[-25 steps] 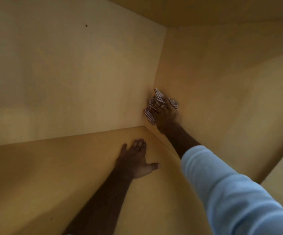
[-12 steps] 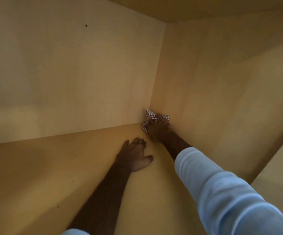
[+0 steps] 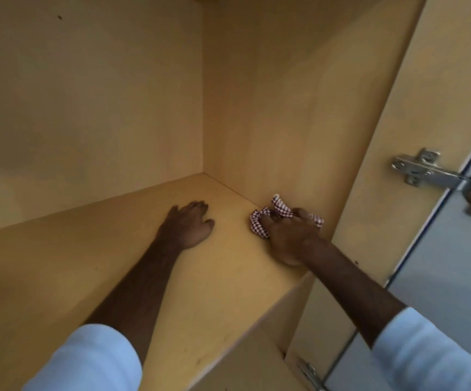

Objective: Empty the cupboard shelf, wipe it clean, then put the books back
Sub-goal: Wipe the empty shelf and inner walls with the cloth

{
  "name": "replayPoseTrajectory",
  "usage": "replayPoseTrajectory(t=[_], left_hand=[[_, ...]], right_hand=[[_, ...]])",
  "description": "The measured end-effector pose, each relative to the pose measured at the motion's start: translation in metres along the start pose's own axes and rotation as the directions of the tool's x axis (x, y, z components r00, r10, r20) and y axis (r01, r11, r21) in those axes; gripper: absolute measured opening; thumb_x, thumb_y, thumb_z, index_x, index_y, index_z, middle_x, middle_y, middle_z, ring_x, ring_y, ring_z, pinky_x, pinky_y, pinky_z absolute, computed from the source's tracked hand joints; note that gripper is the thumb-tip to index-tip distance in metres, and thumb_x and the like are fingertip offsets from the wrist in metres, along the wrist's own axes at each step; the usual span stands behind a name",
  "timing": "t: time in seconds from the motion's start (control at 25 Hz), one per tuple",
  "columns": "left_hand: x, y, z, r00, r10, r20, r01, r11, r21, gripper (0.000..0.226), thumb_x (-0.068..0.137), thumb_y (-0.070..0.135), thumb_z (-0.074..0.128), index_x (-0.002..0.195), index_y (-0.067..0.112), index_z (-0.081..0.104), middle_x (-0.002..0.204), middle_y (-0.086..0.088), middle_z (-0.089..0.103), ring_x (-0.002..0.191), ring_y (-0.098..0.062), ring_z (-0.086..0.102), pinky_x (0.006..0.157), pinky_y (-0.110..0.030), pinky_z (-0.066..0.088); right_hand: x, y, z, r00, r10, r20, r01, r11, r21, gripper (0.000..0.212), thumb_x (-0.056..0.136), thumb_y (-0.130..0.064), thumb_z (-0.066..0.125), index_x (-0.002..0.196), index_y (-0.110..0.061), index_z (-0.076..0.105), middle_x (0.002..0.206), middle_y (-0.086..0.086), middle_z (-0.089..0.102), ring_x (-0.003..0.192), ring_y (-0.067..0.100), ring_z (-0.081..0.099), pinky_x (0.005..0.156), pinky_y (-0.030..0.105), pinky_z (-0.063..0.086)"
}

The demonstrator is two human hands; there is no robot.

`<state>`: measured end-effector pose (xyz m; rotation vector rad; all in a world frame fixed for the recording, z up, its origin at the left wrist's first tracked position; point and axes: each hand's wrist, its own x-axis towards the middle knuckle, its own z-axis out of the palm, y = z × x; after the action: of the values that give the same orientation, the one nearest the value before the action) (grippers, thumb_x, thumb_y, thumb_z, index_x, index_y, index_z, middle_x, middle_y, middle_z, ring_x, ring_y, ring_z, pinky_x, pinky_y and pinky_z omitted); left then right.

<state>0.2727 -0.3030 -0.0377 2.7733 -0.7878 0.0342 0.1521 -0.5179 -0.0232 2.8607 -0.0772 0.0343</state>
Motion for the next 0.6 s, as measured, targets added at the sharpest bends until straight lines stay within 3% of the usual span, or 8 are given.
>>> replayPoseTrajectory(t=[0.08,0.12,0.2,0.28,0.36,0.44,0.52,0.6], left_hand=[[-0.006,0.0,-0.001,1.0,-0.003,0.015,0.003,1.0,0.008,0.061,0.104,0.042,0.035,0.158,0.016,0.026,0.167,-0.001,0.02,0.153,-0.016,0.019,0.124,-0.043,0.011],[-0.009,-0.001,-0.001,1.0,-0.001,0.026,0.0,1.0,0.008,0.062,0.104,0.044,0.034,0.159,0.017,0.024,0.167,0.0,0.018,0.153,-0.015,0.016,0.125,-0.044,0.01],[-0.017,0.0,-0.001,0.999,-0.001,0.034,0.0,1.0,0.012,0.063,0.104,0.046,0.032,0.159,0.017,0.022,0.168,0.001,0.016,0.154,-0.014,0.013,0.125,-0.044,0.009],[-0.025,0.001,0.0,1.0,0.008,0.017,-0.008,1.0,0.008,0.063,0.105,0.046,0.031,0.159,0.017,0.022,0.168,0.001,0.016,0.154,-0.014,0.012,0.125,-0.045,0.008],[-0.033,0.002,0.0,1.0,0.003,-0.007,-0.003,1.0,-0.003,0.062,0.105,0.046,0.032,0.159,0.017,0.024,0.167,0.0,0.018,0.154,-0.015,0.013,0.125,-0.045,0.009],[-0.037,0.001,0.002,0.999,0.014,-0.036,-0.015,0.999,-0.043,0.061,0.104,0.047,0.036,0.157,0.017,0.029,0.166,-0.001,0.022,0.153,-0.016,0.018,0.125,-0.045,0.012],[-0.043,-0.002,0.005,0.996,0.02,-0.083,-0.028,0.994,-0.104,0.058,0.1,0.047,0.045,0.15,0.018,0.044,0.158,-0.002,0.04,0.146,-0.02,0.035,0.121,-0.042,0.025],[-0.048,-0.006,0.007,0.981,0.029,-0.189,-0.078,0.963,-0.259,0.04,0.095,0.045,0.056,0.121,0.018,0.07,0.124,0.001,0.07,0.119,-0.017,0.061,0.102,-0.032,0.046]], right_hand=[[-0.036,0.004,0.002,0.998,0.045,-0.037,-0.046,0.998,-0.031,0.069,0.086,-0.035,0.025,0.154,-0.025,0.028,0.152,0.005,0.05,0.152,0.028,0.026,0.116,0.05,0.02],[-0.05,0.005,0.001,0.995,0.053,-0.079,-0.059,0.996,-0.072,0.067,0.085,-0.034,0.03,0.151,-0.023,0.036,0.142,0.007,0.059,0.145,0.029,0.039,0.114,0.05,0.026],[-0.068,0.005,-0.001,0.984,0.05,-0.172,-0.074,0.988,-0.137,0.06,0.08,-0.032,0.041,0.137,-0.019,0.053,0.117,0.01,0.073,0.114,0.029,0.067,0.109,0.05,0.036],[-0.077,0.0,-0.007,0.992,0.044,-0.119,-0.062,0.986,-0.152,0.05,0.082,-0.03,0.041,0.128,-0.019,0.059,0.109,0.01,0.074,0.102,0.029,0.071,0.106,0.05,0.037],[-0.082,-0.009,-0.018,0.985,0.054,-0.162,-0.076,0.988,-0.138,0.029,0.09,-0.03,0.043,0.112,-0.021,0.061,0.1,0.007,0.073,0.094,0.03,0.07,0.094,0.046,0.043],[-0.086,-0.018,-0.035,0.962,0.133,-0.239,-0.129,0.991,0.029,0.024,0.099,-0.037,0.043,0.109,-0.021,0.059,0.095,0.007,0.07,0.089,0.032,0.069,0.081,0.04,0.045],[-0.079,-0.029,-0.047,0.92,0.221,-0.322,-0.128,0.95,0.286,0.024,0.101,-0.037,0.042,0.116,-0.022,0.053,0.096,0.009,0.069,0.09,0.035,0.067,0.072,0.037,0.043],[-0.062,-0.045,-0.051,0.886,0.247,-0.392,-0.079,0.915,0.396,0.026,0.099,-0.031,0.045,0.124,-0.024,0.05,0.101,0.008,0.07,0.092,0.035,0.067,0.075,0.038,0.047]])
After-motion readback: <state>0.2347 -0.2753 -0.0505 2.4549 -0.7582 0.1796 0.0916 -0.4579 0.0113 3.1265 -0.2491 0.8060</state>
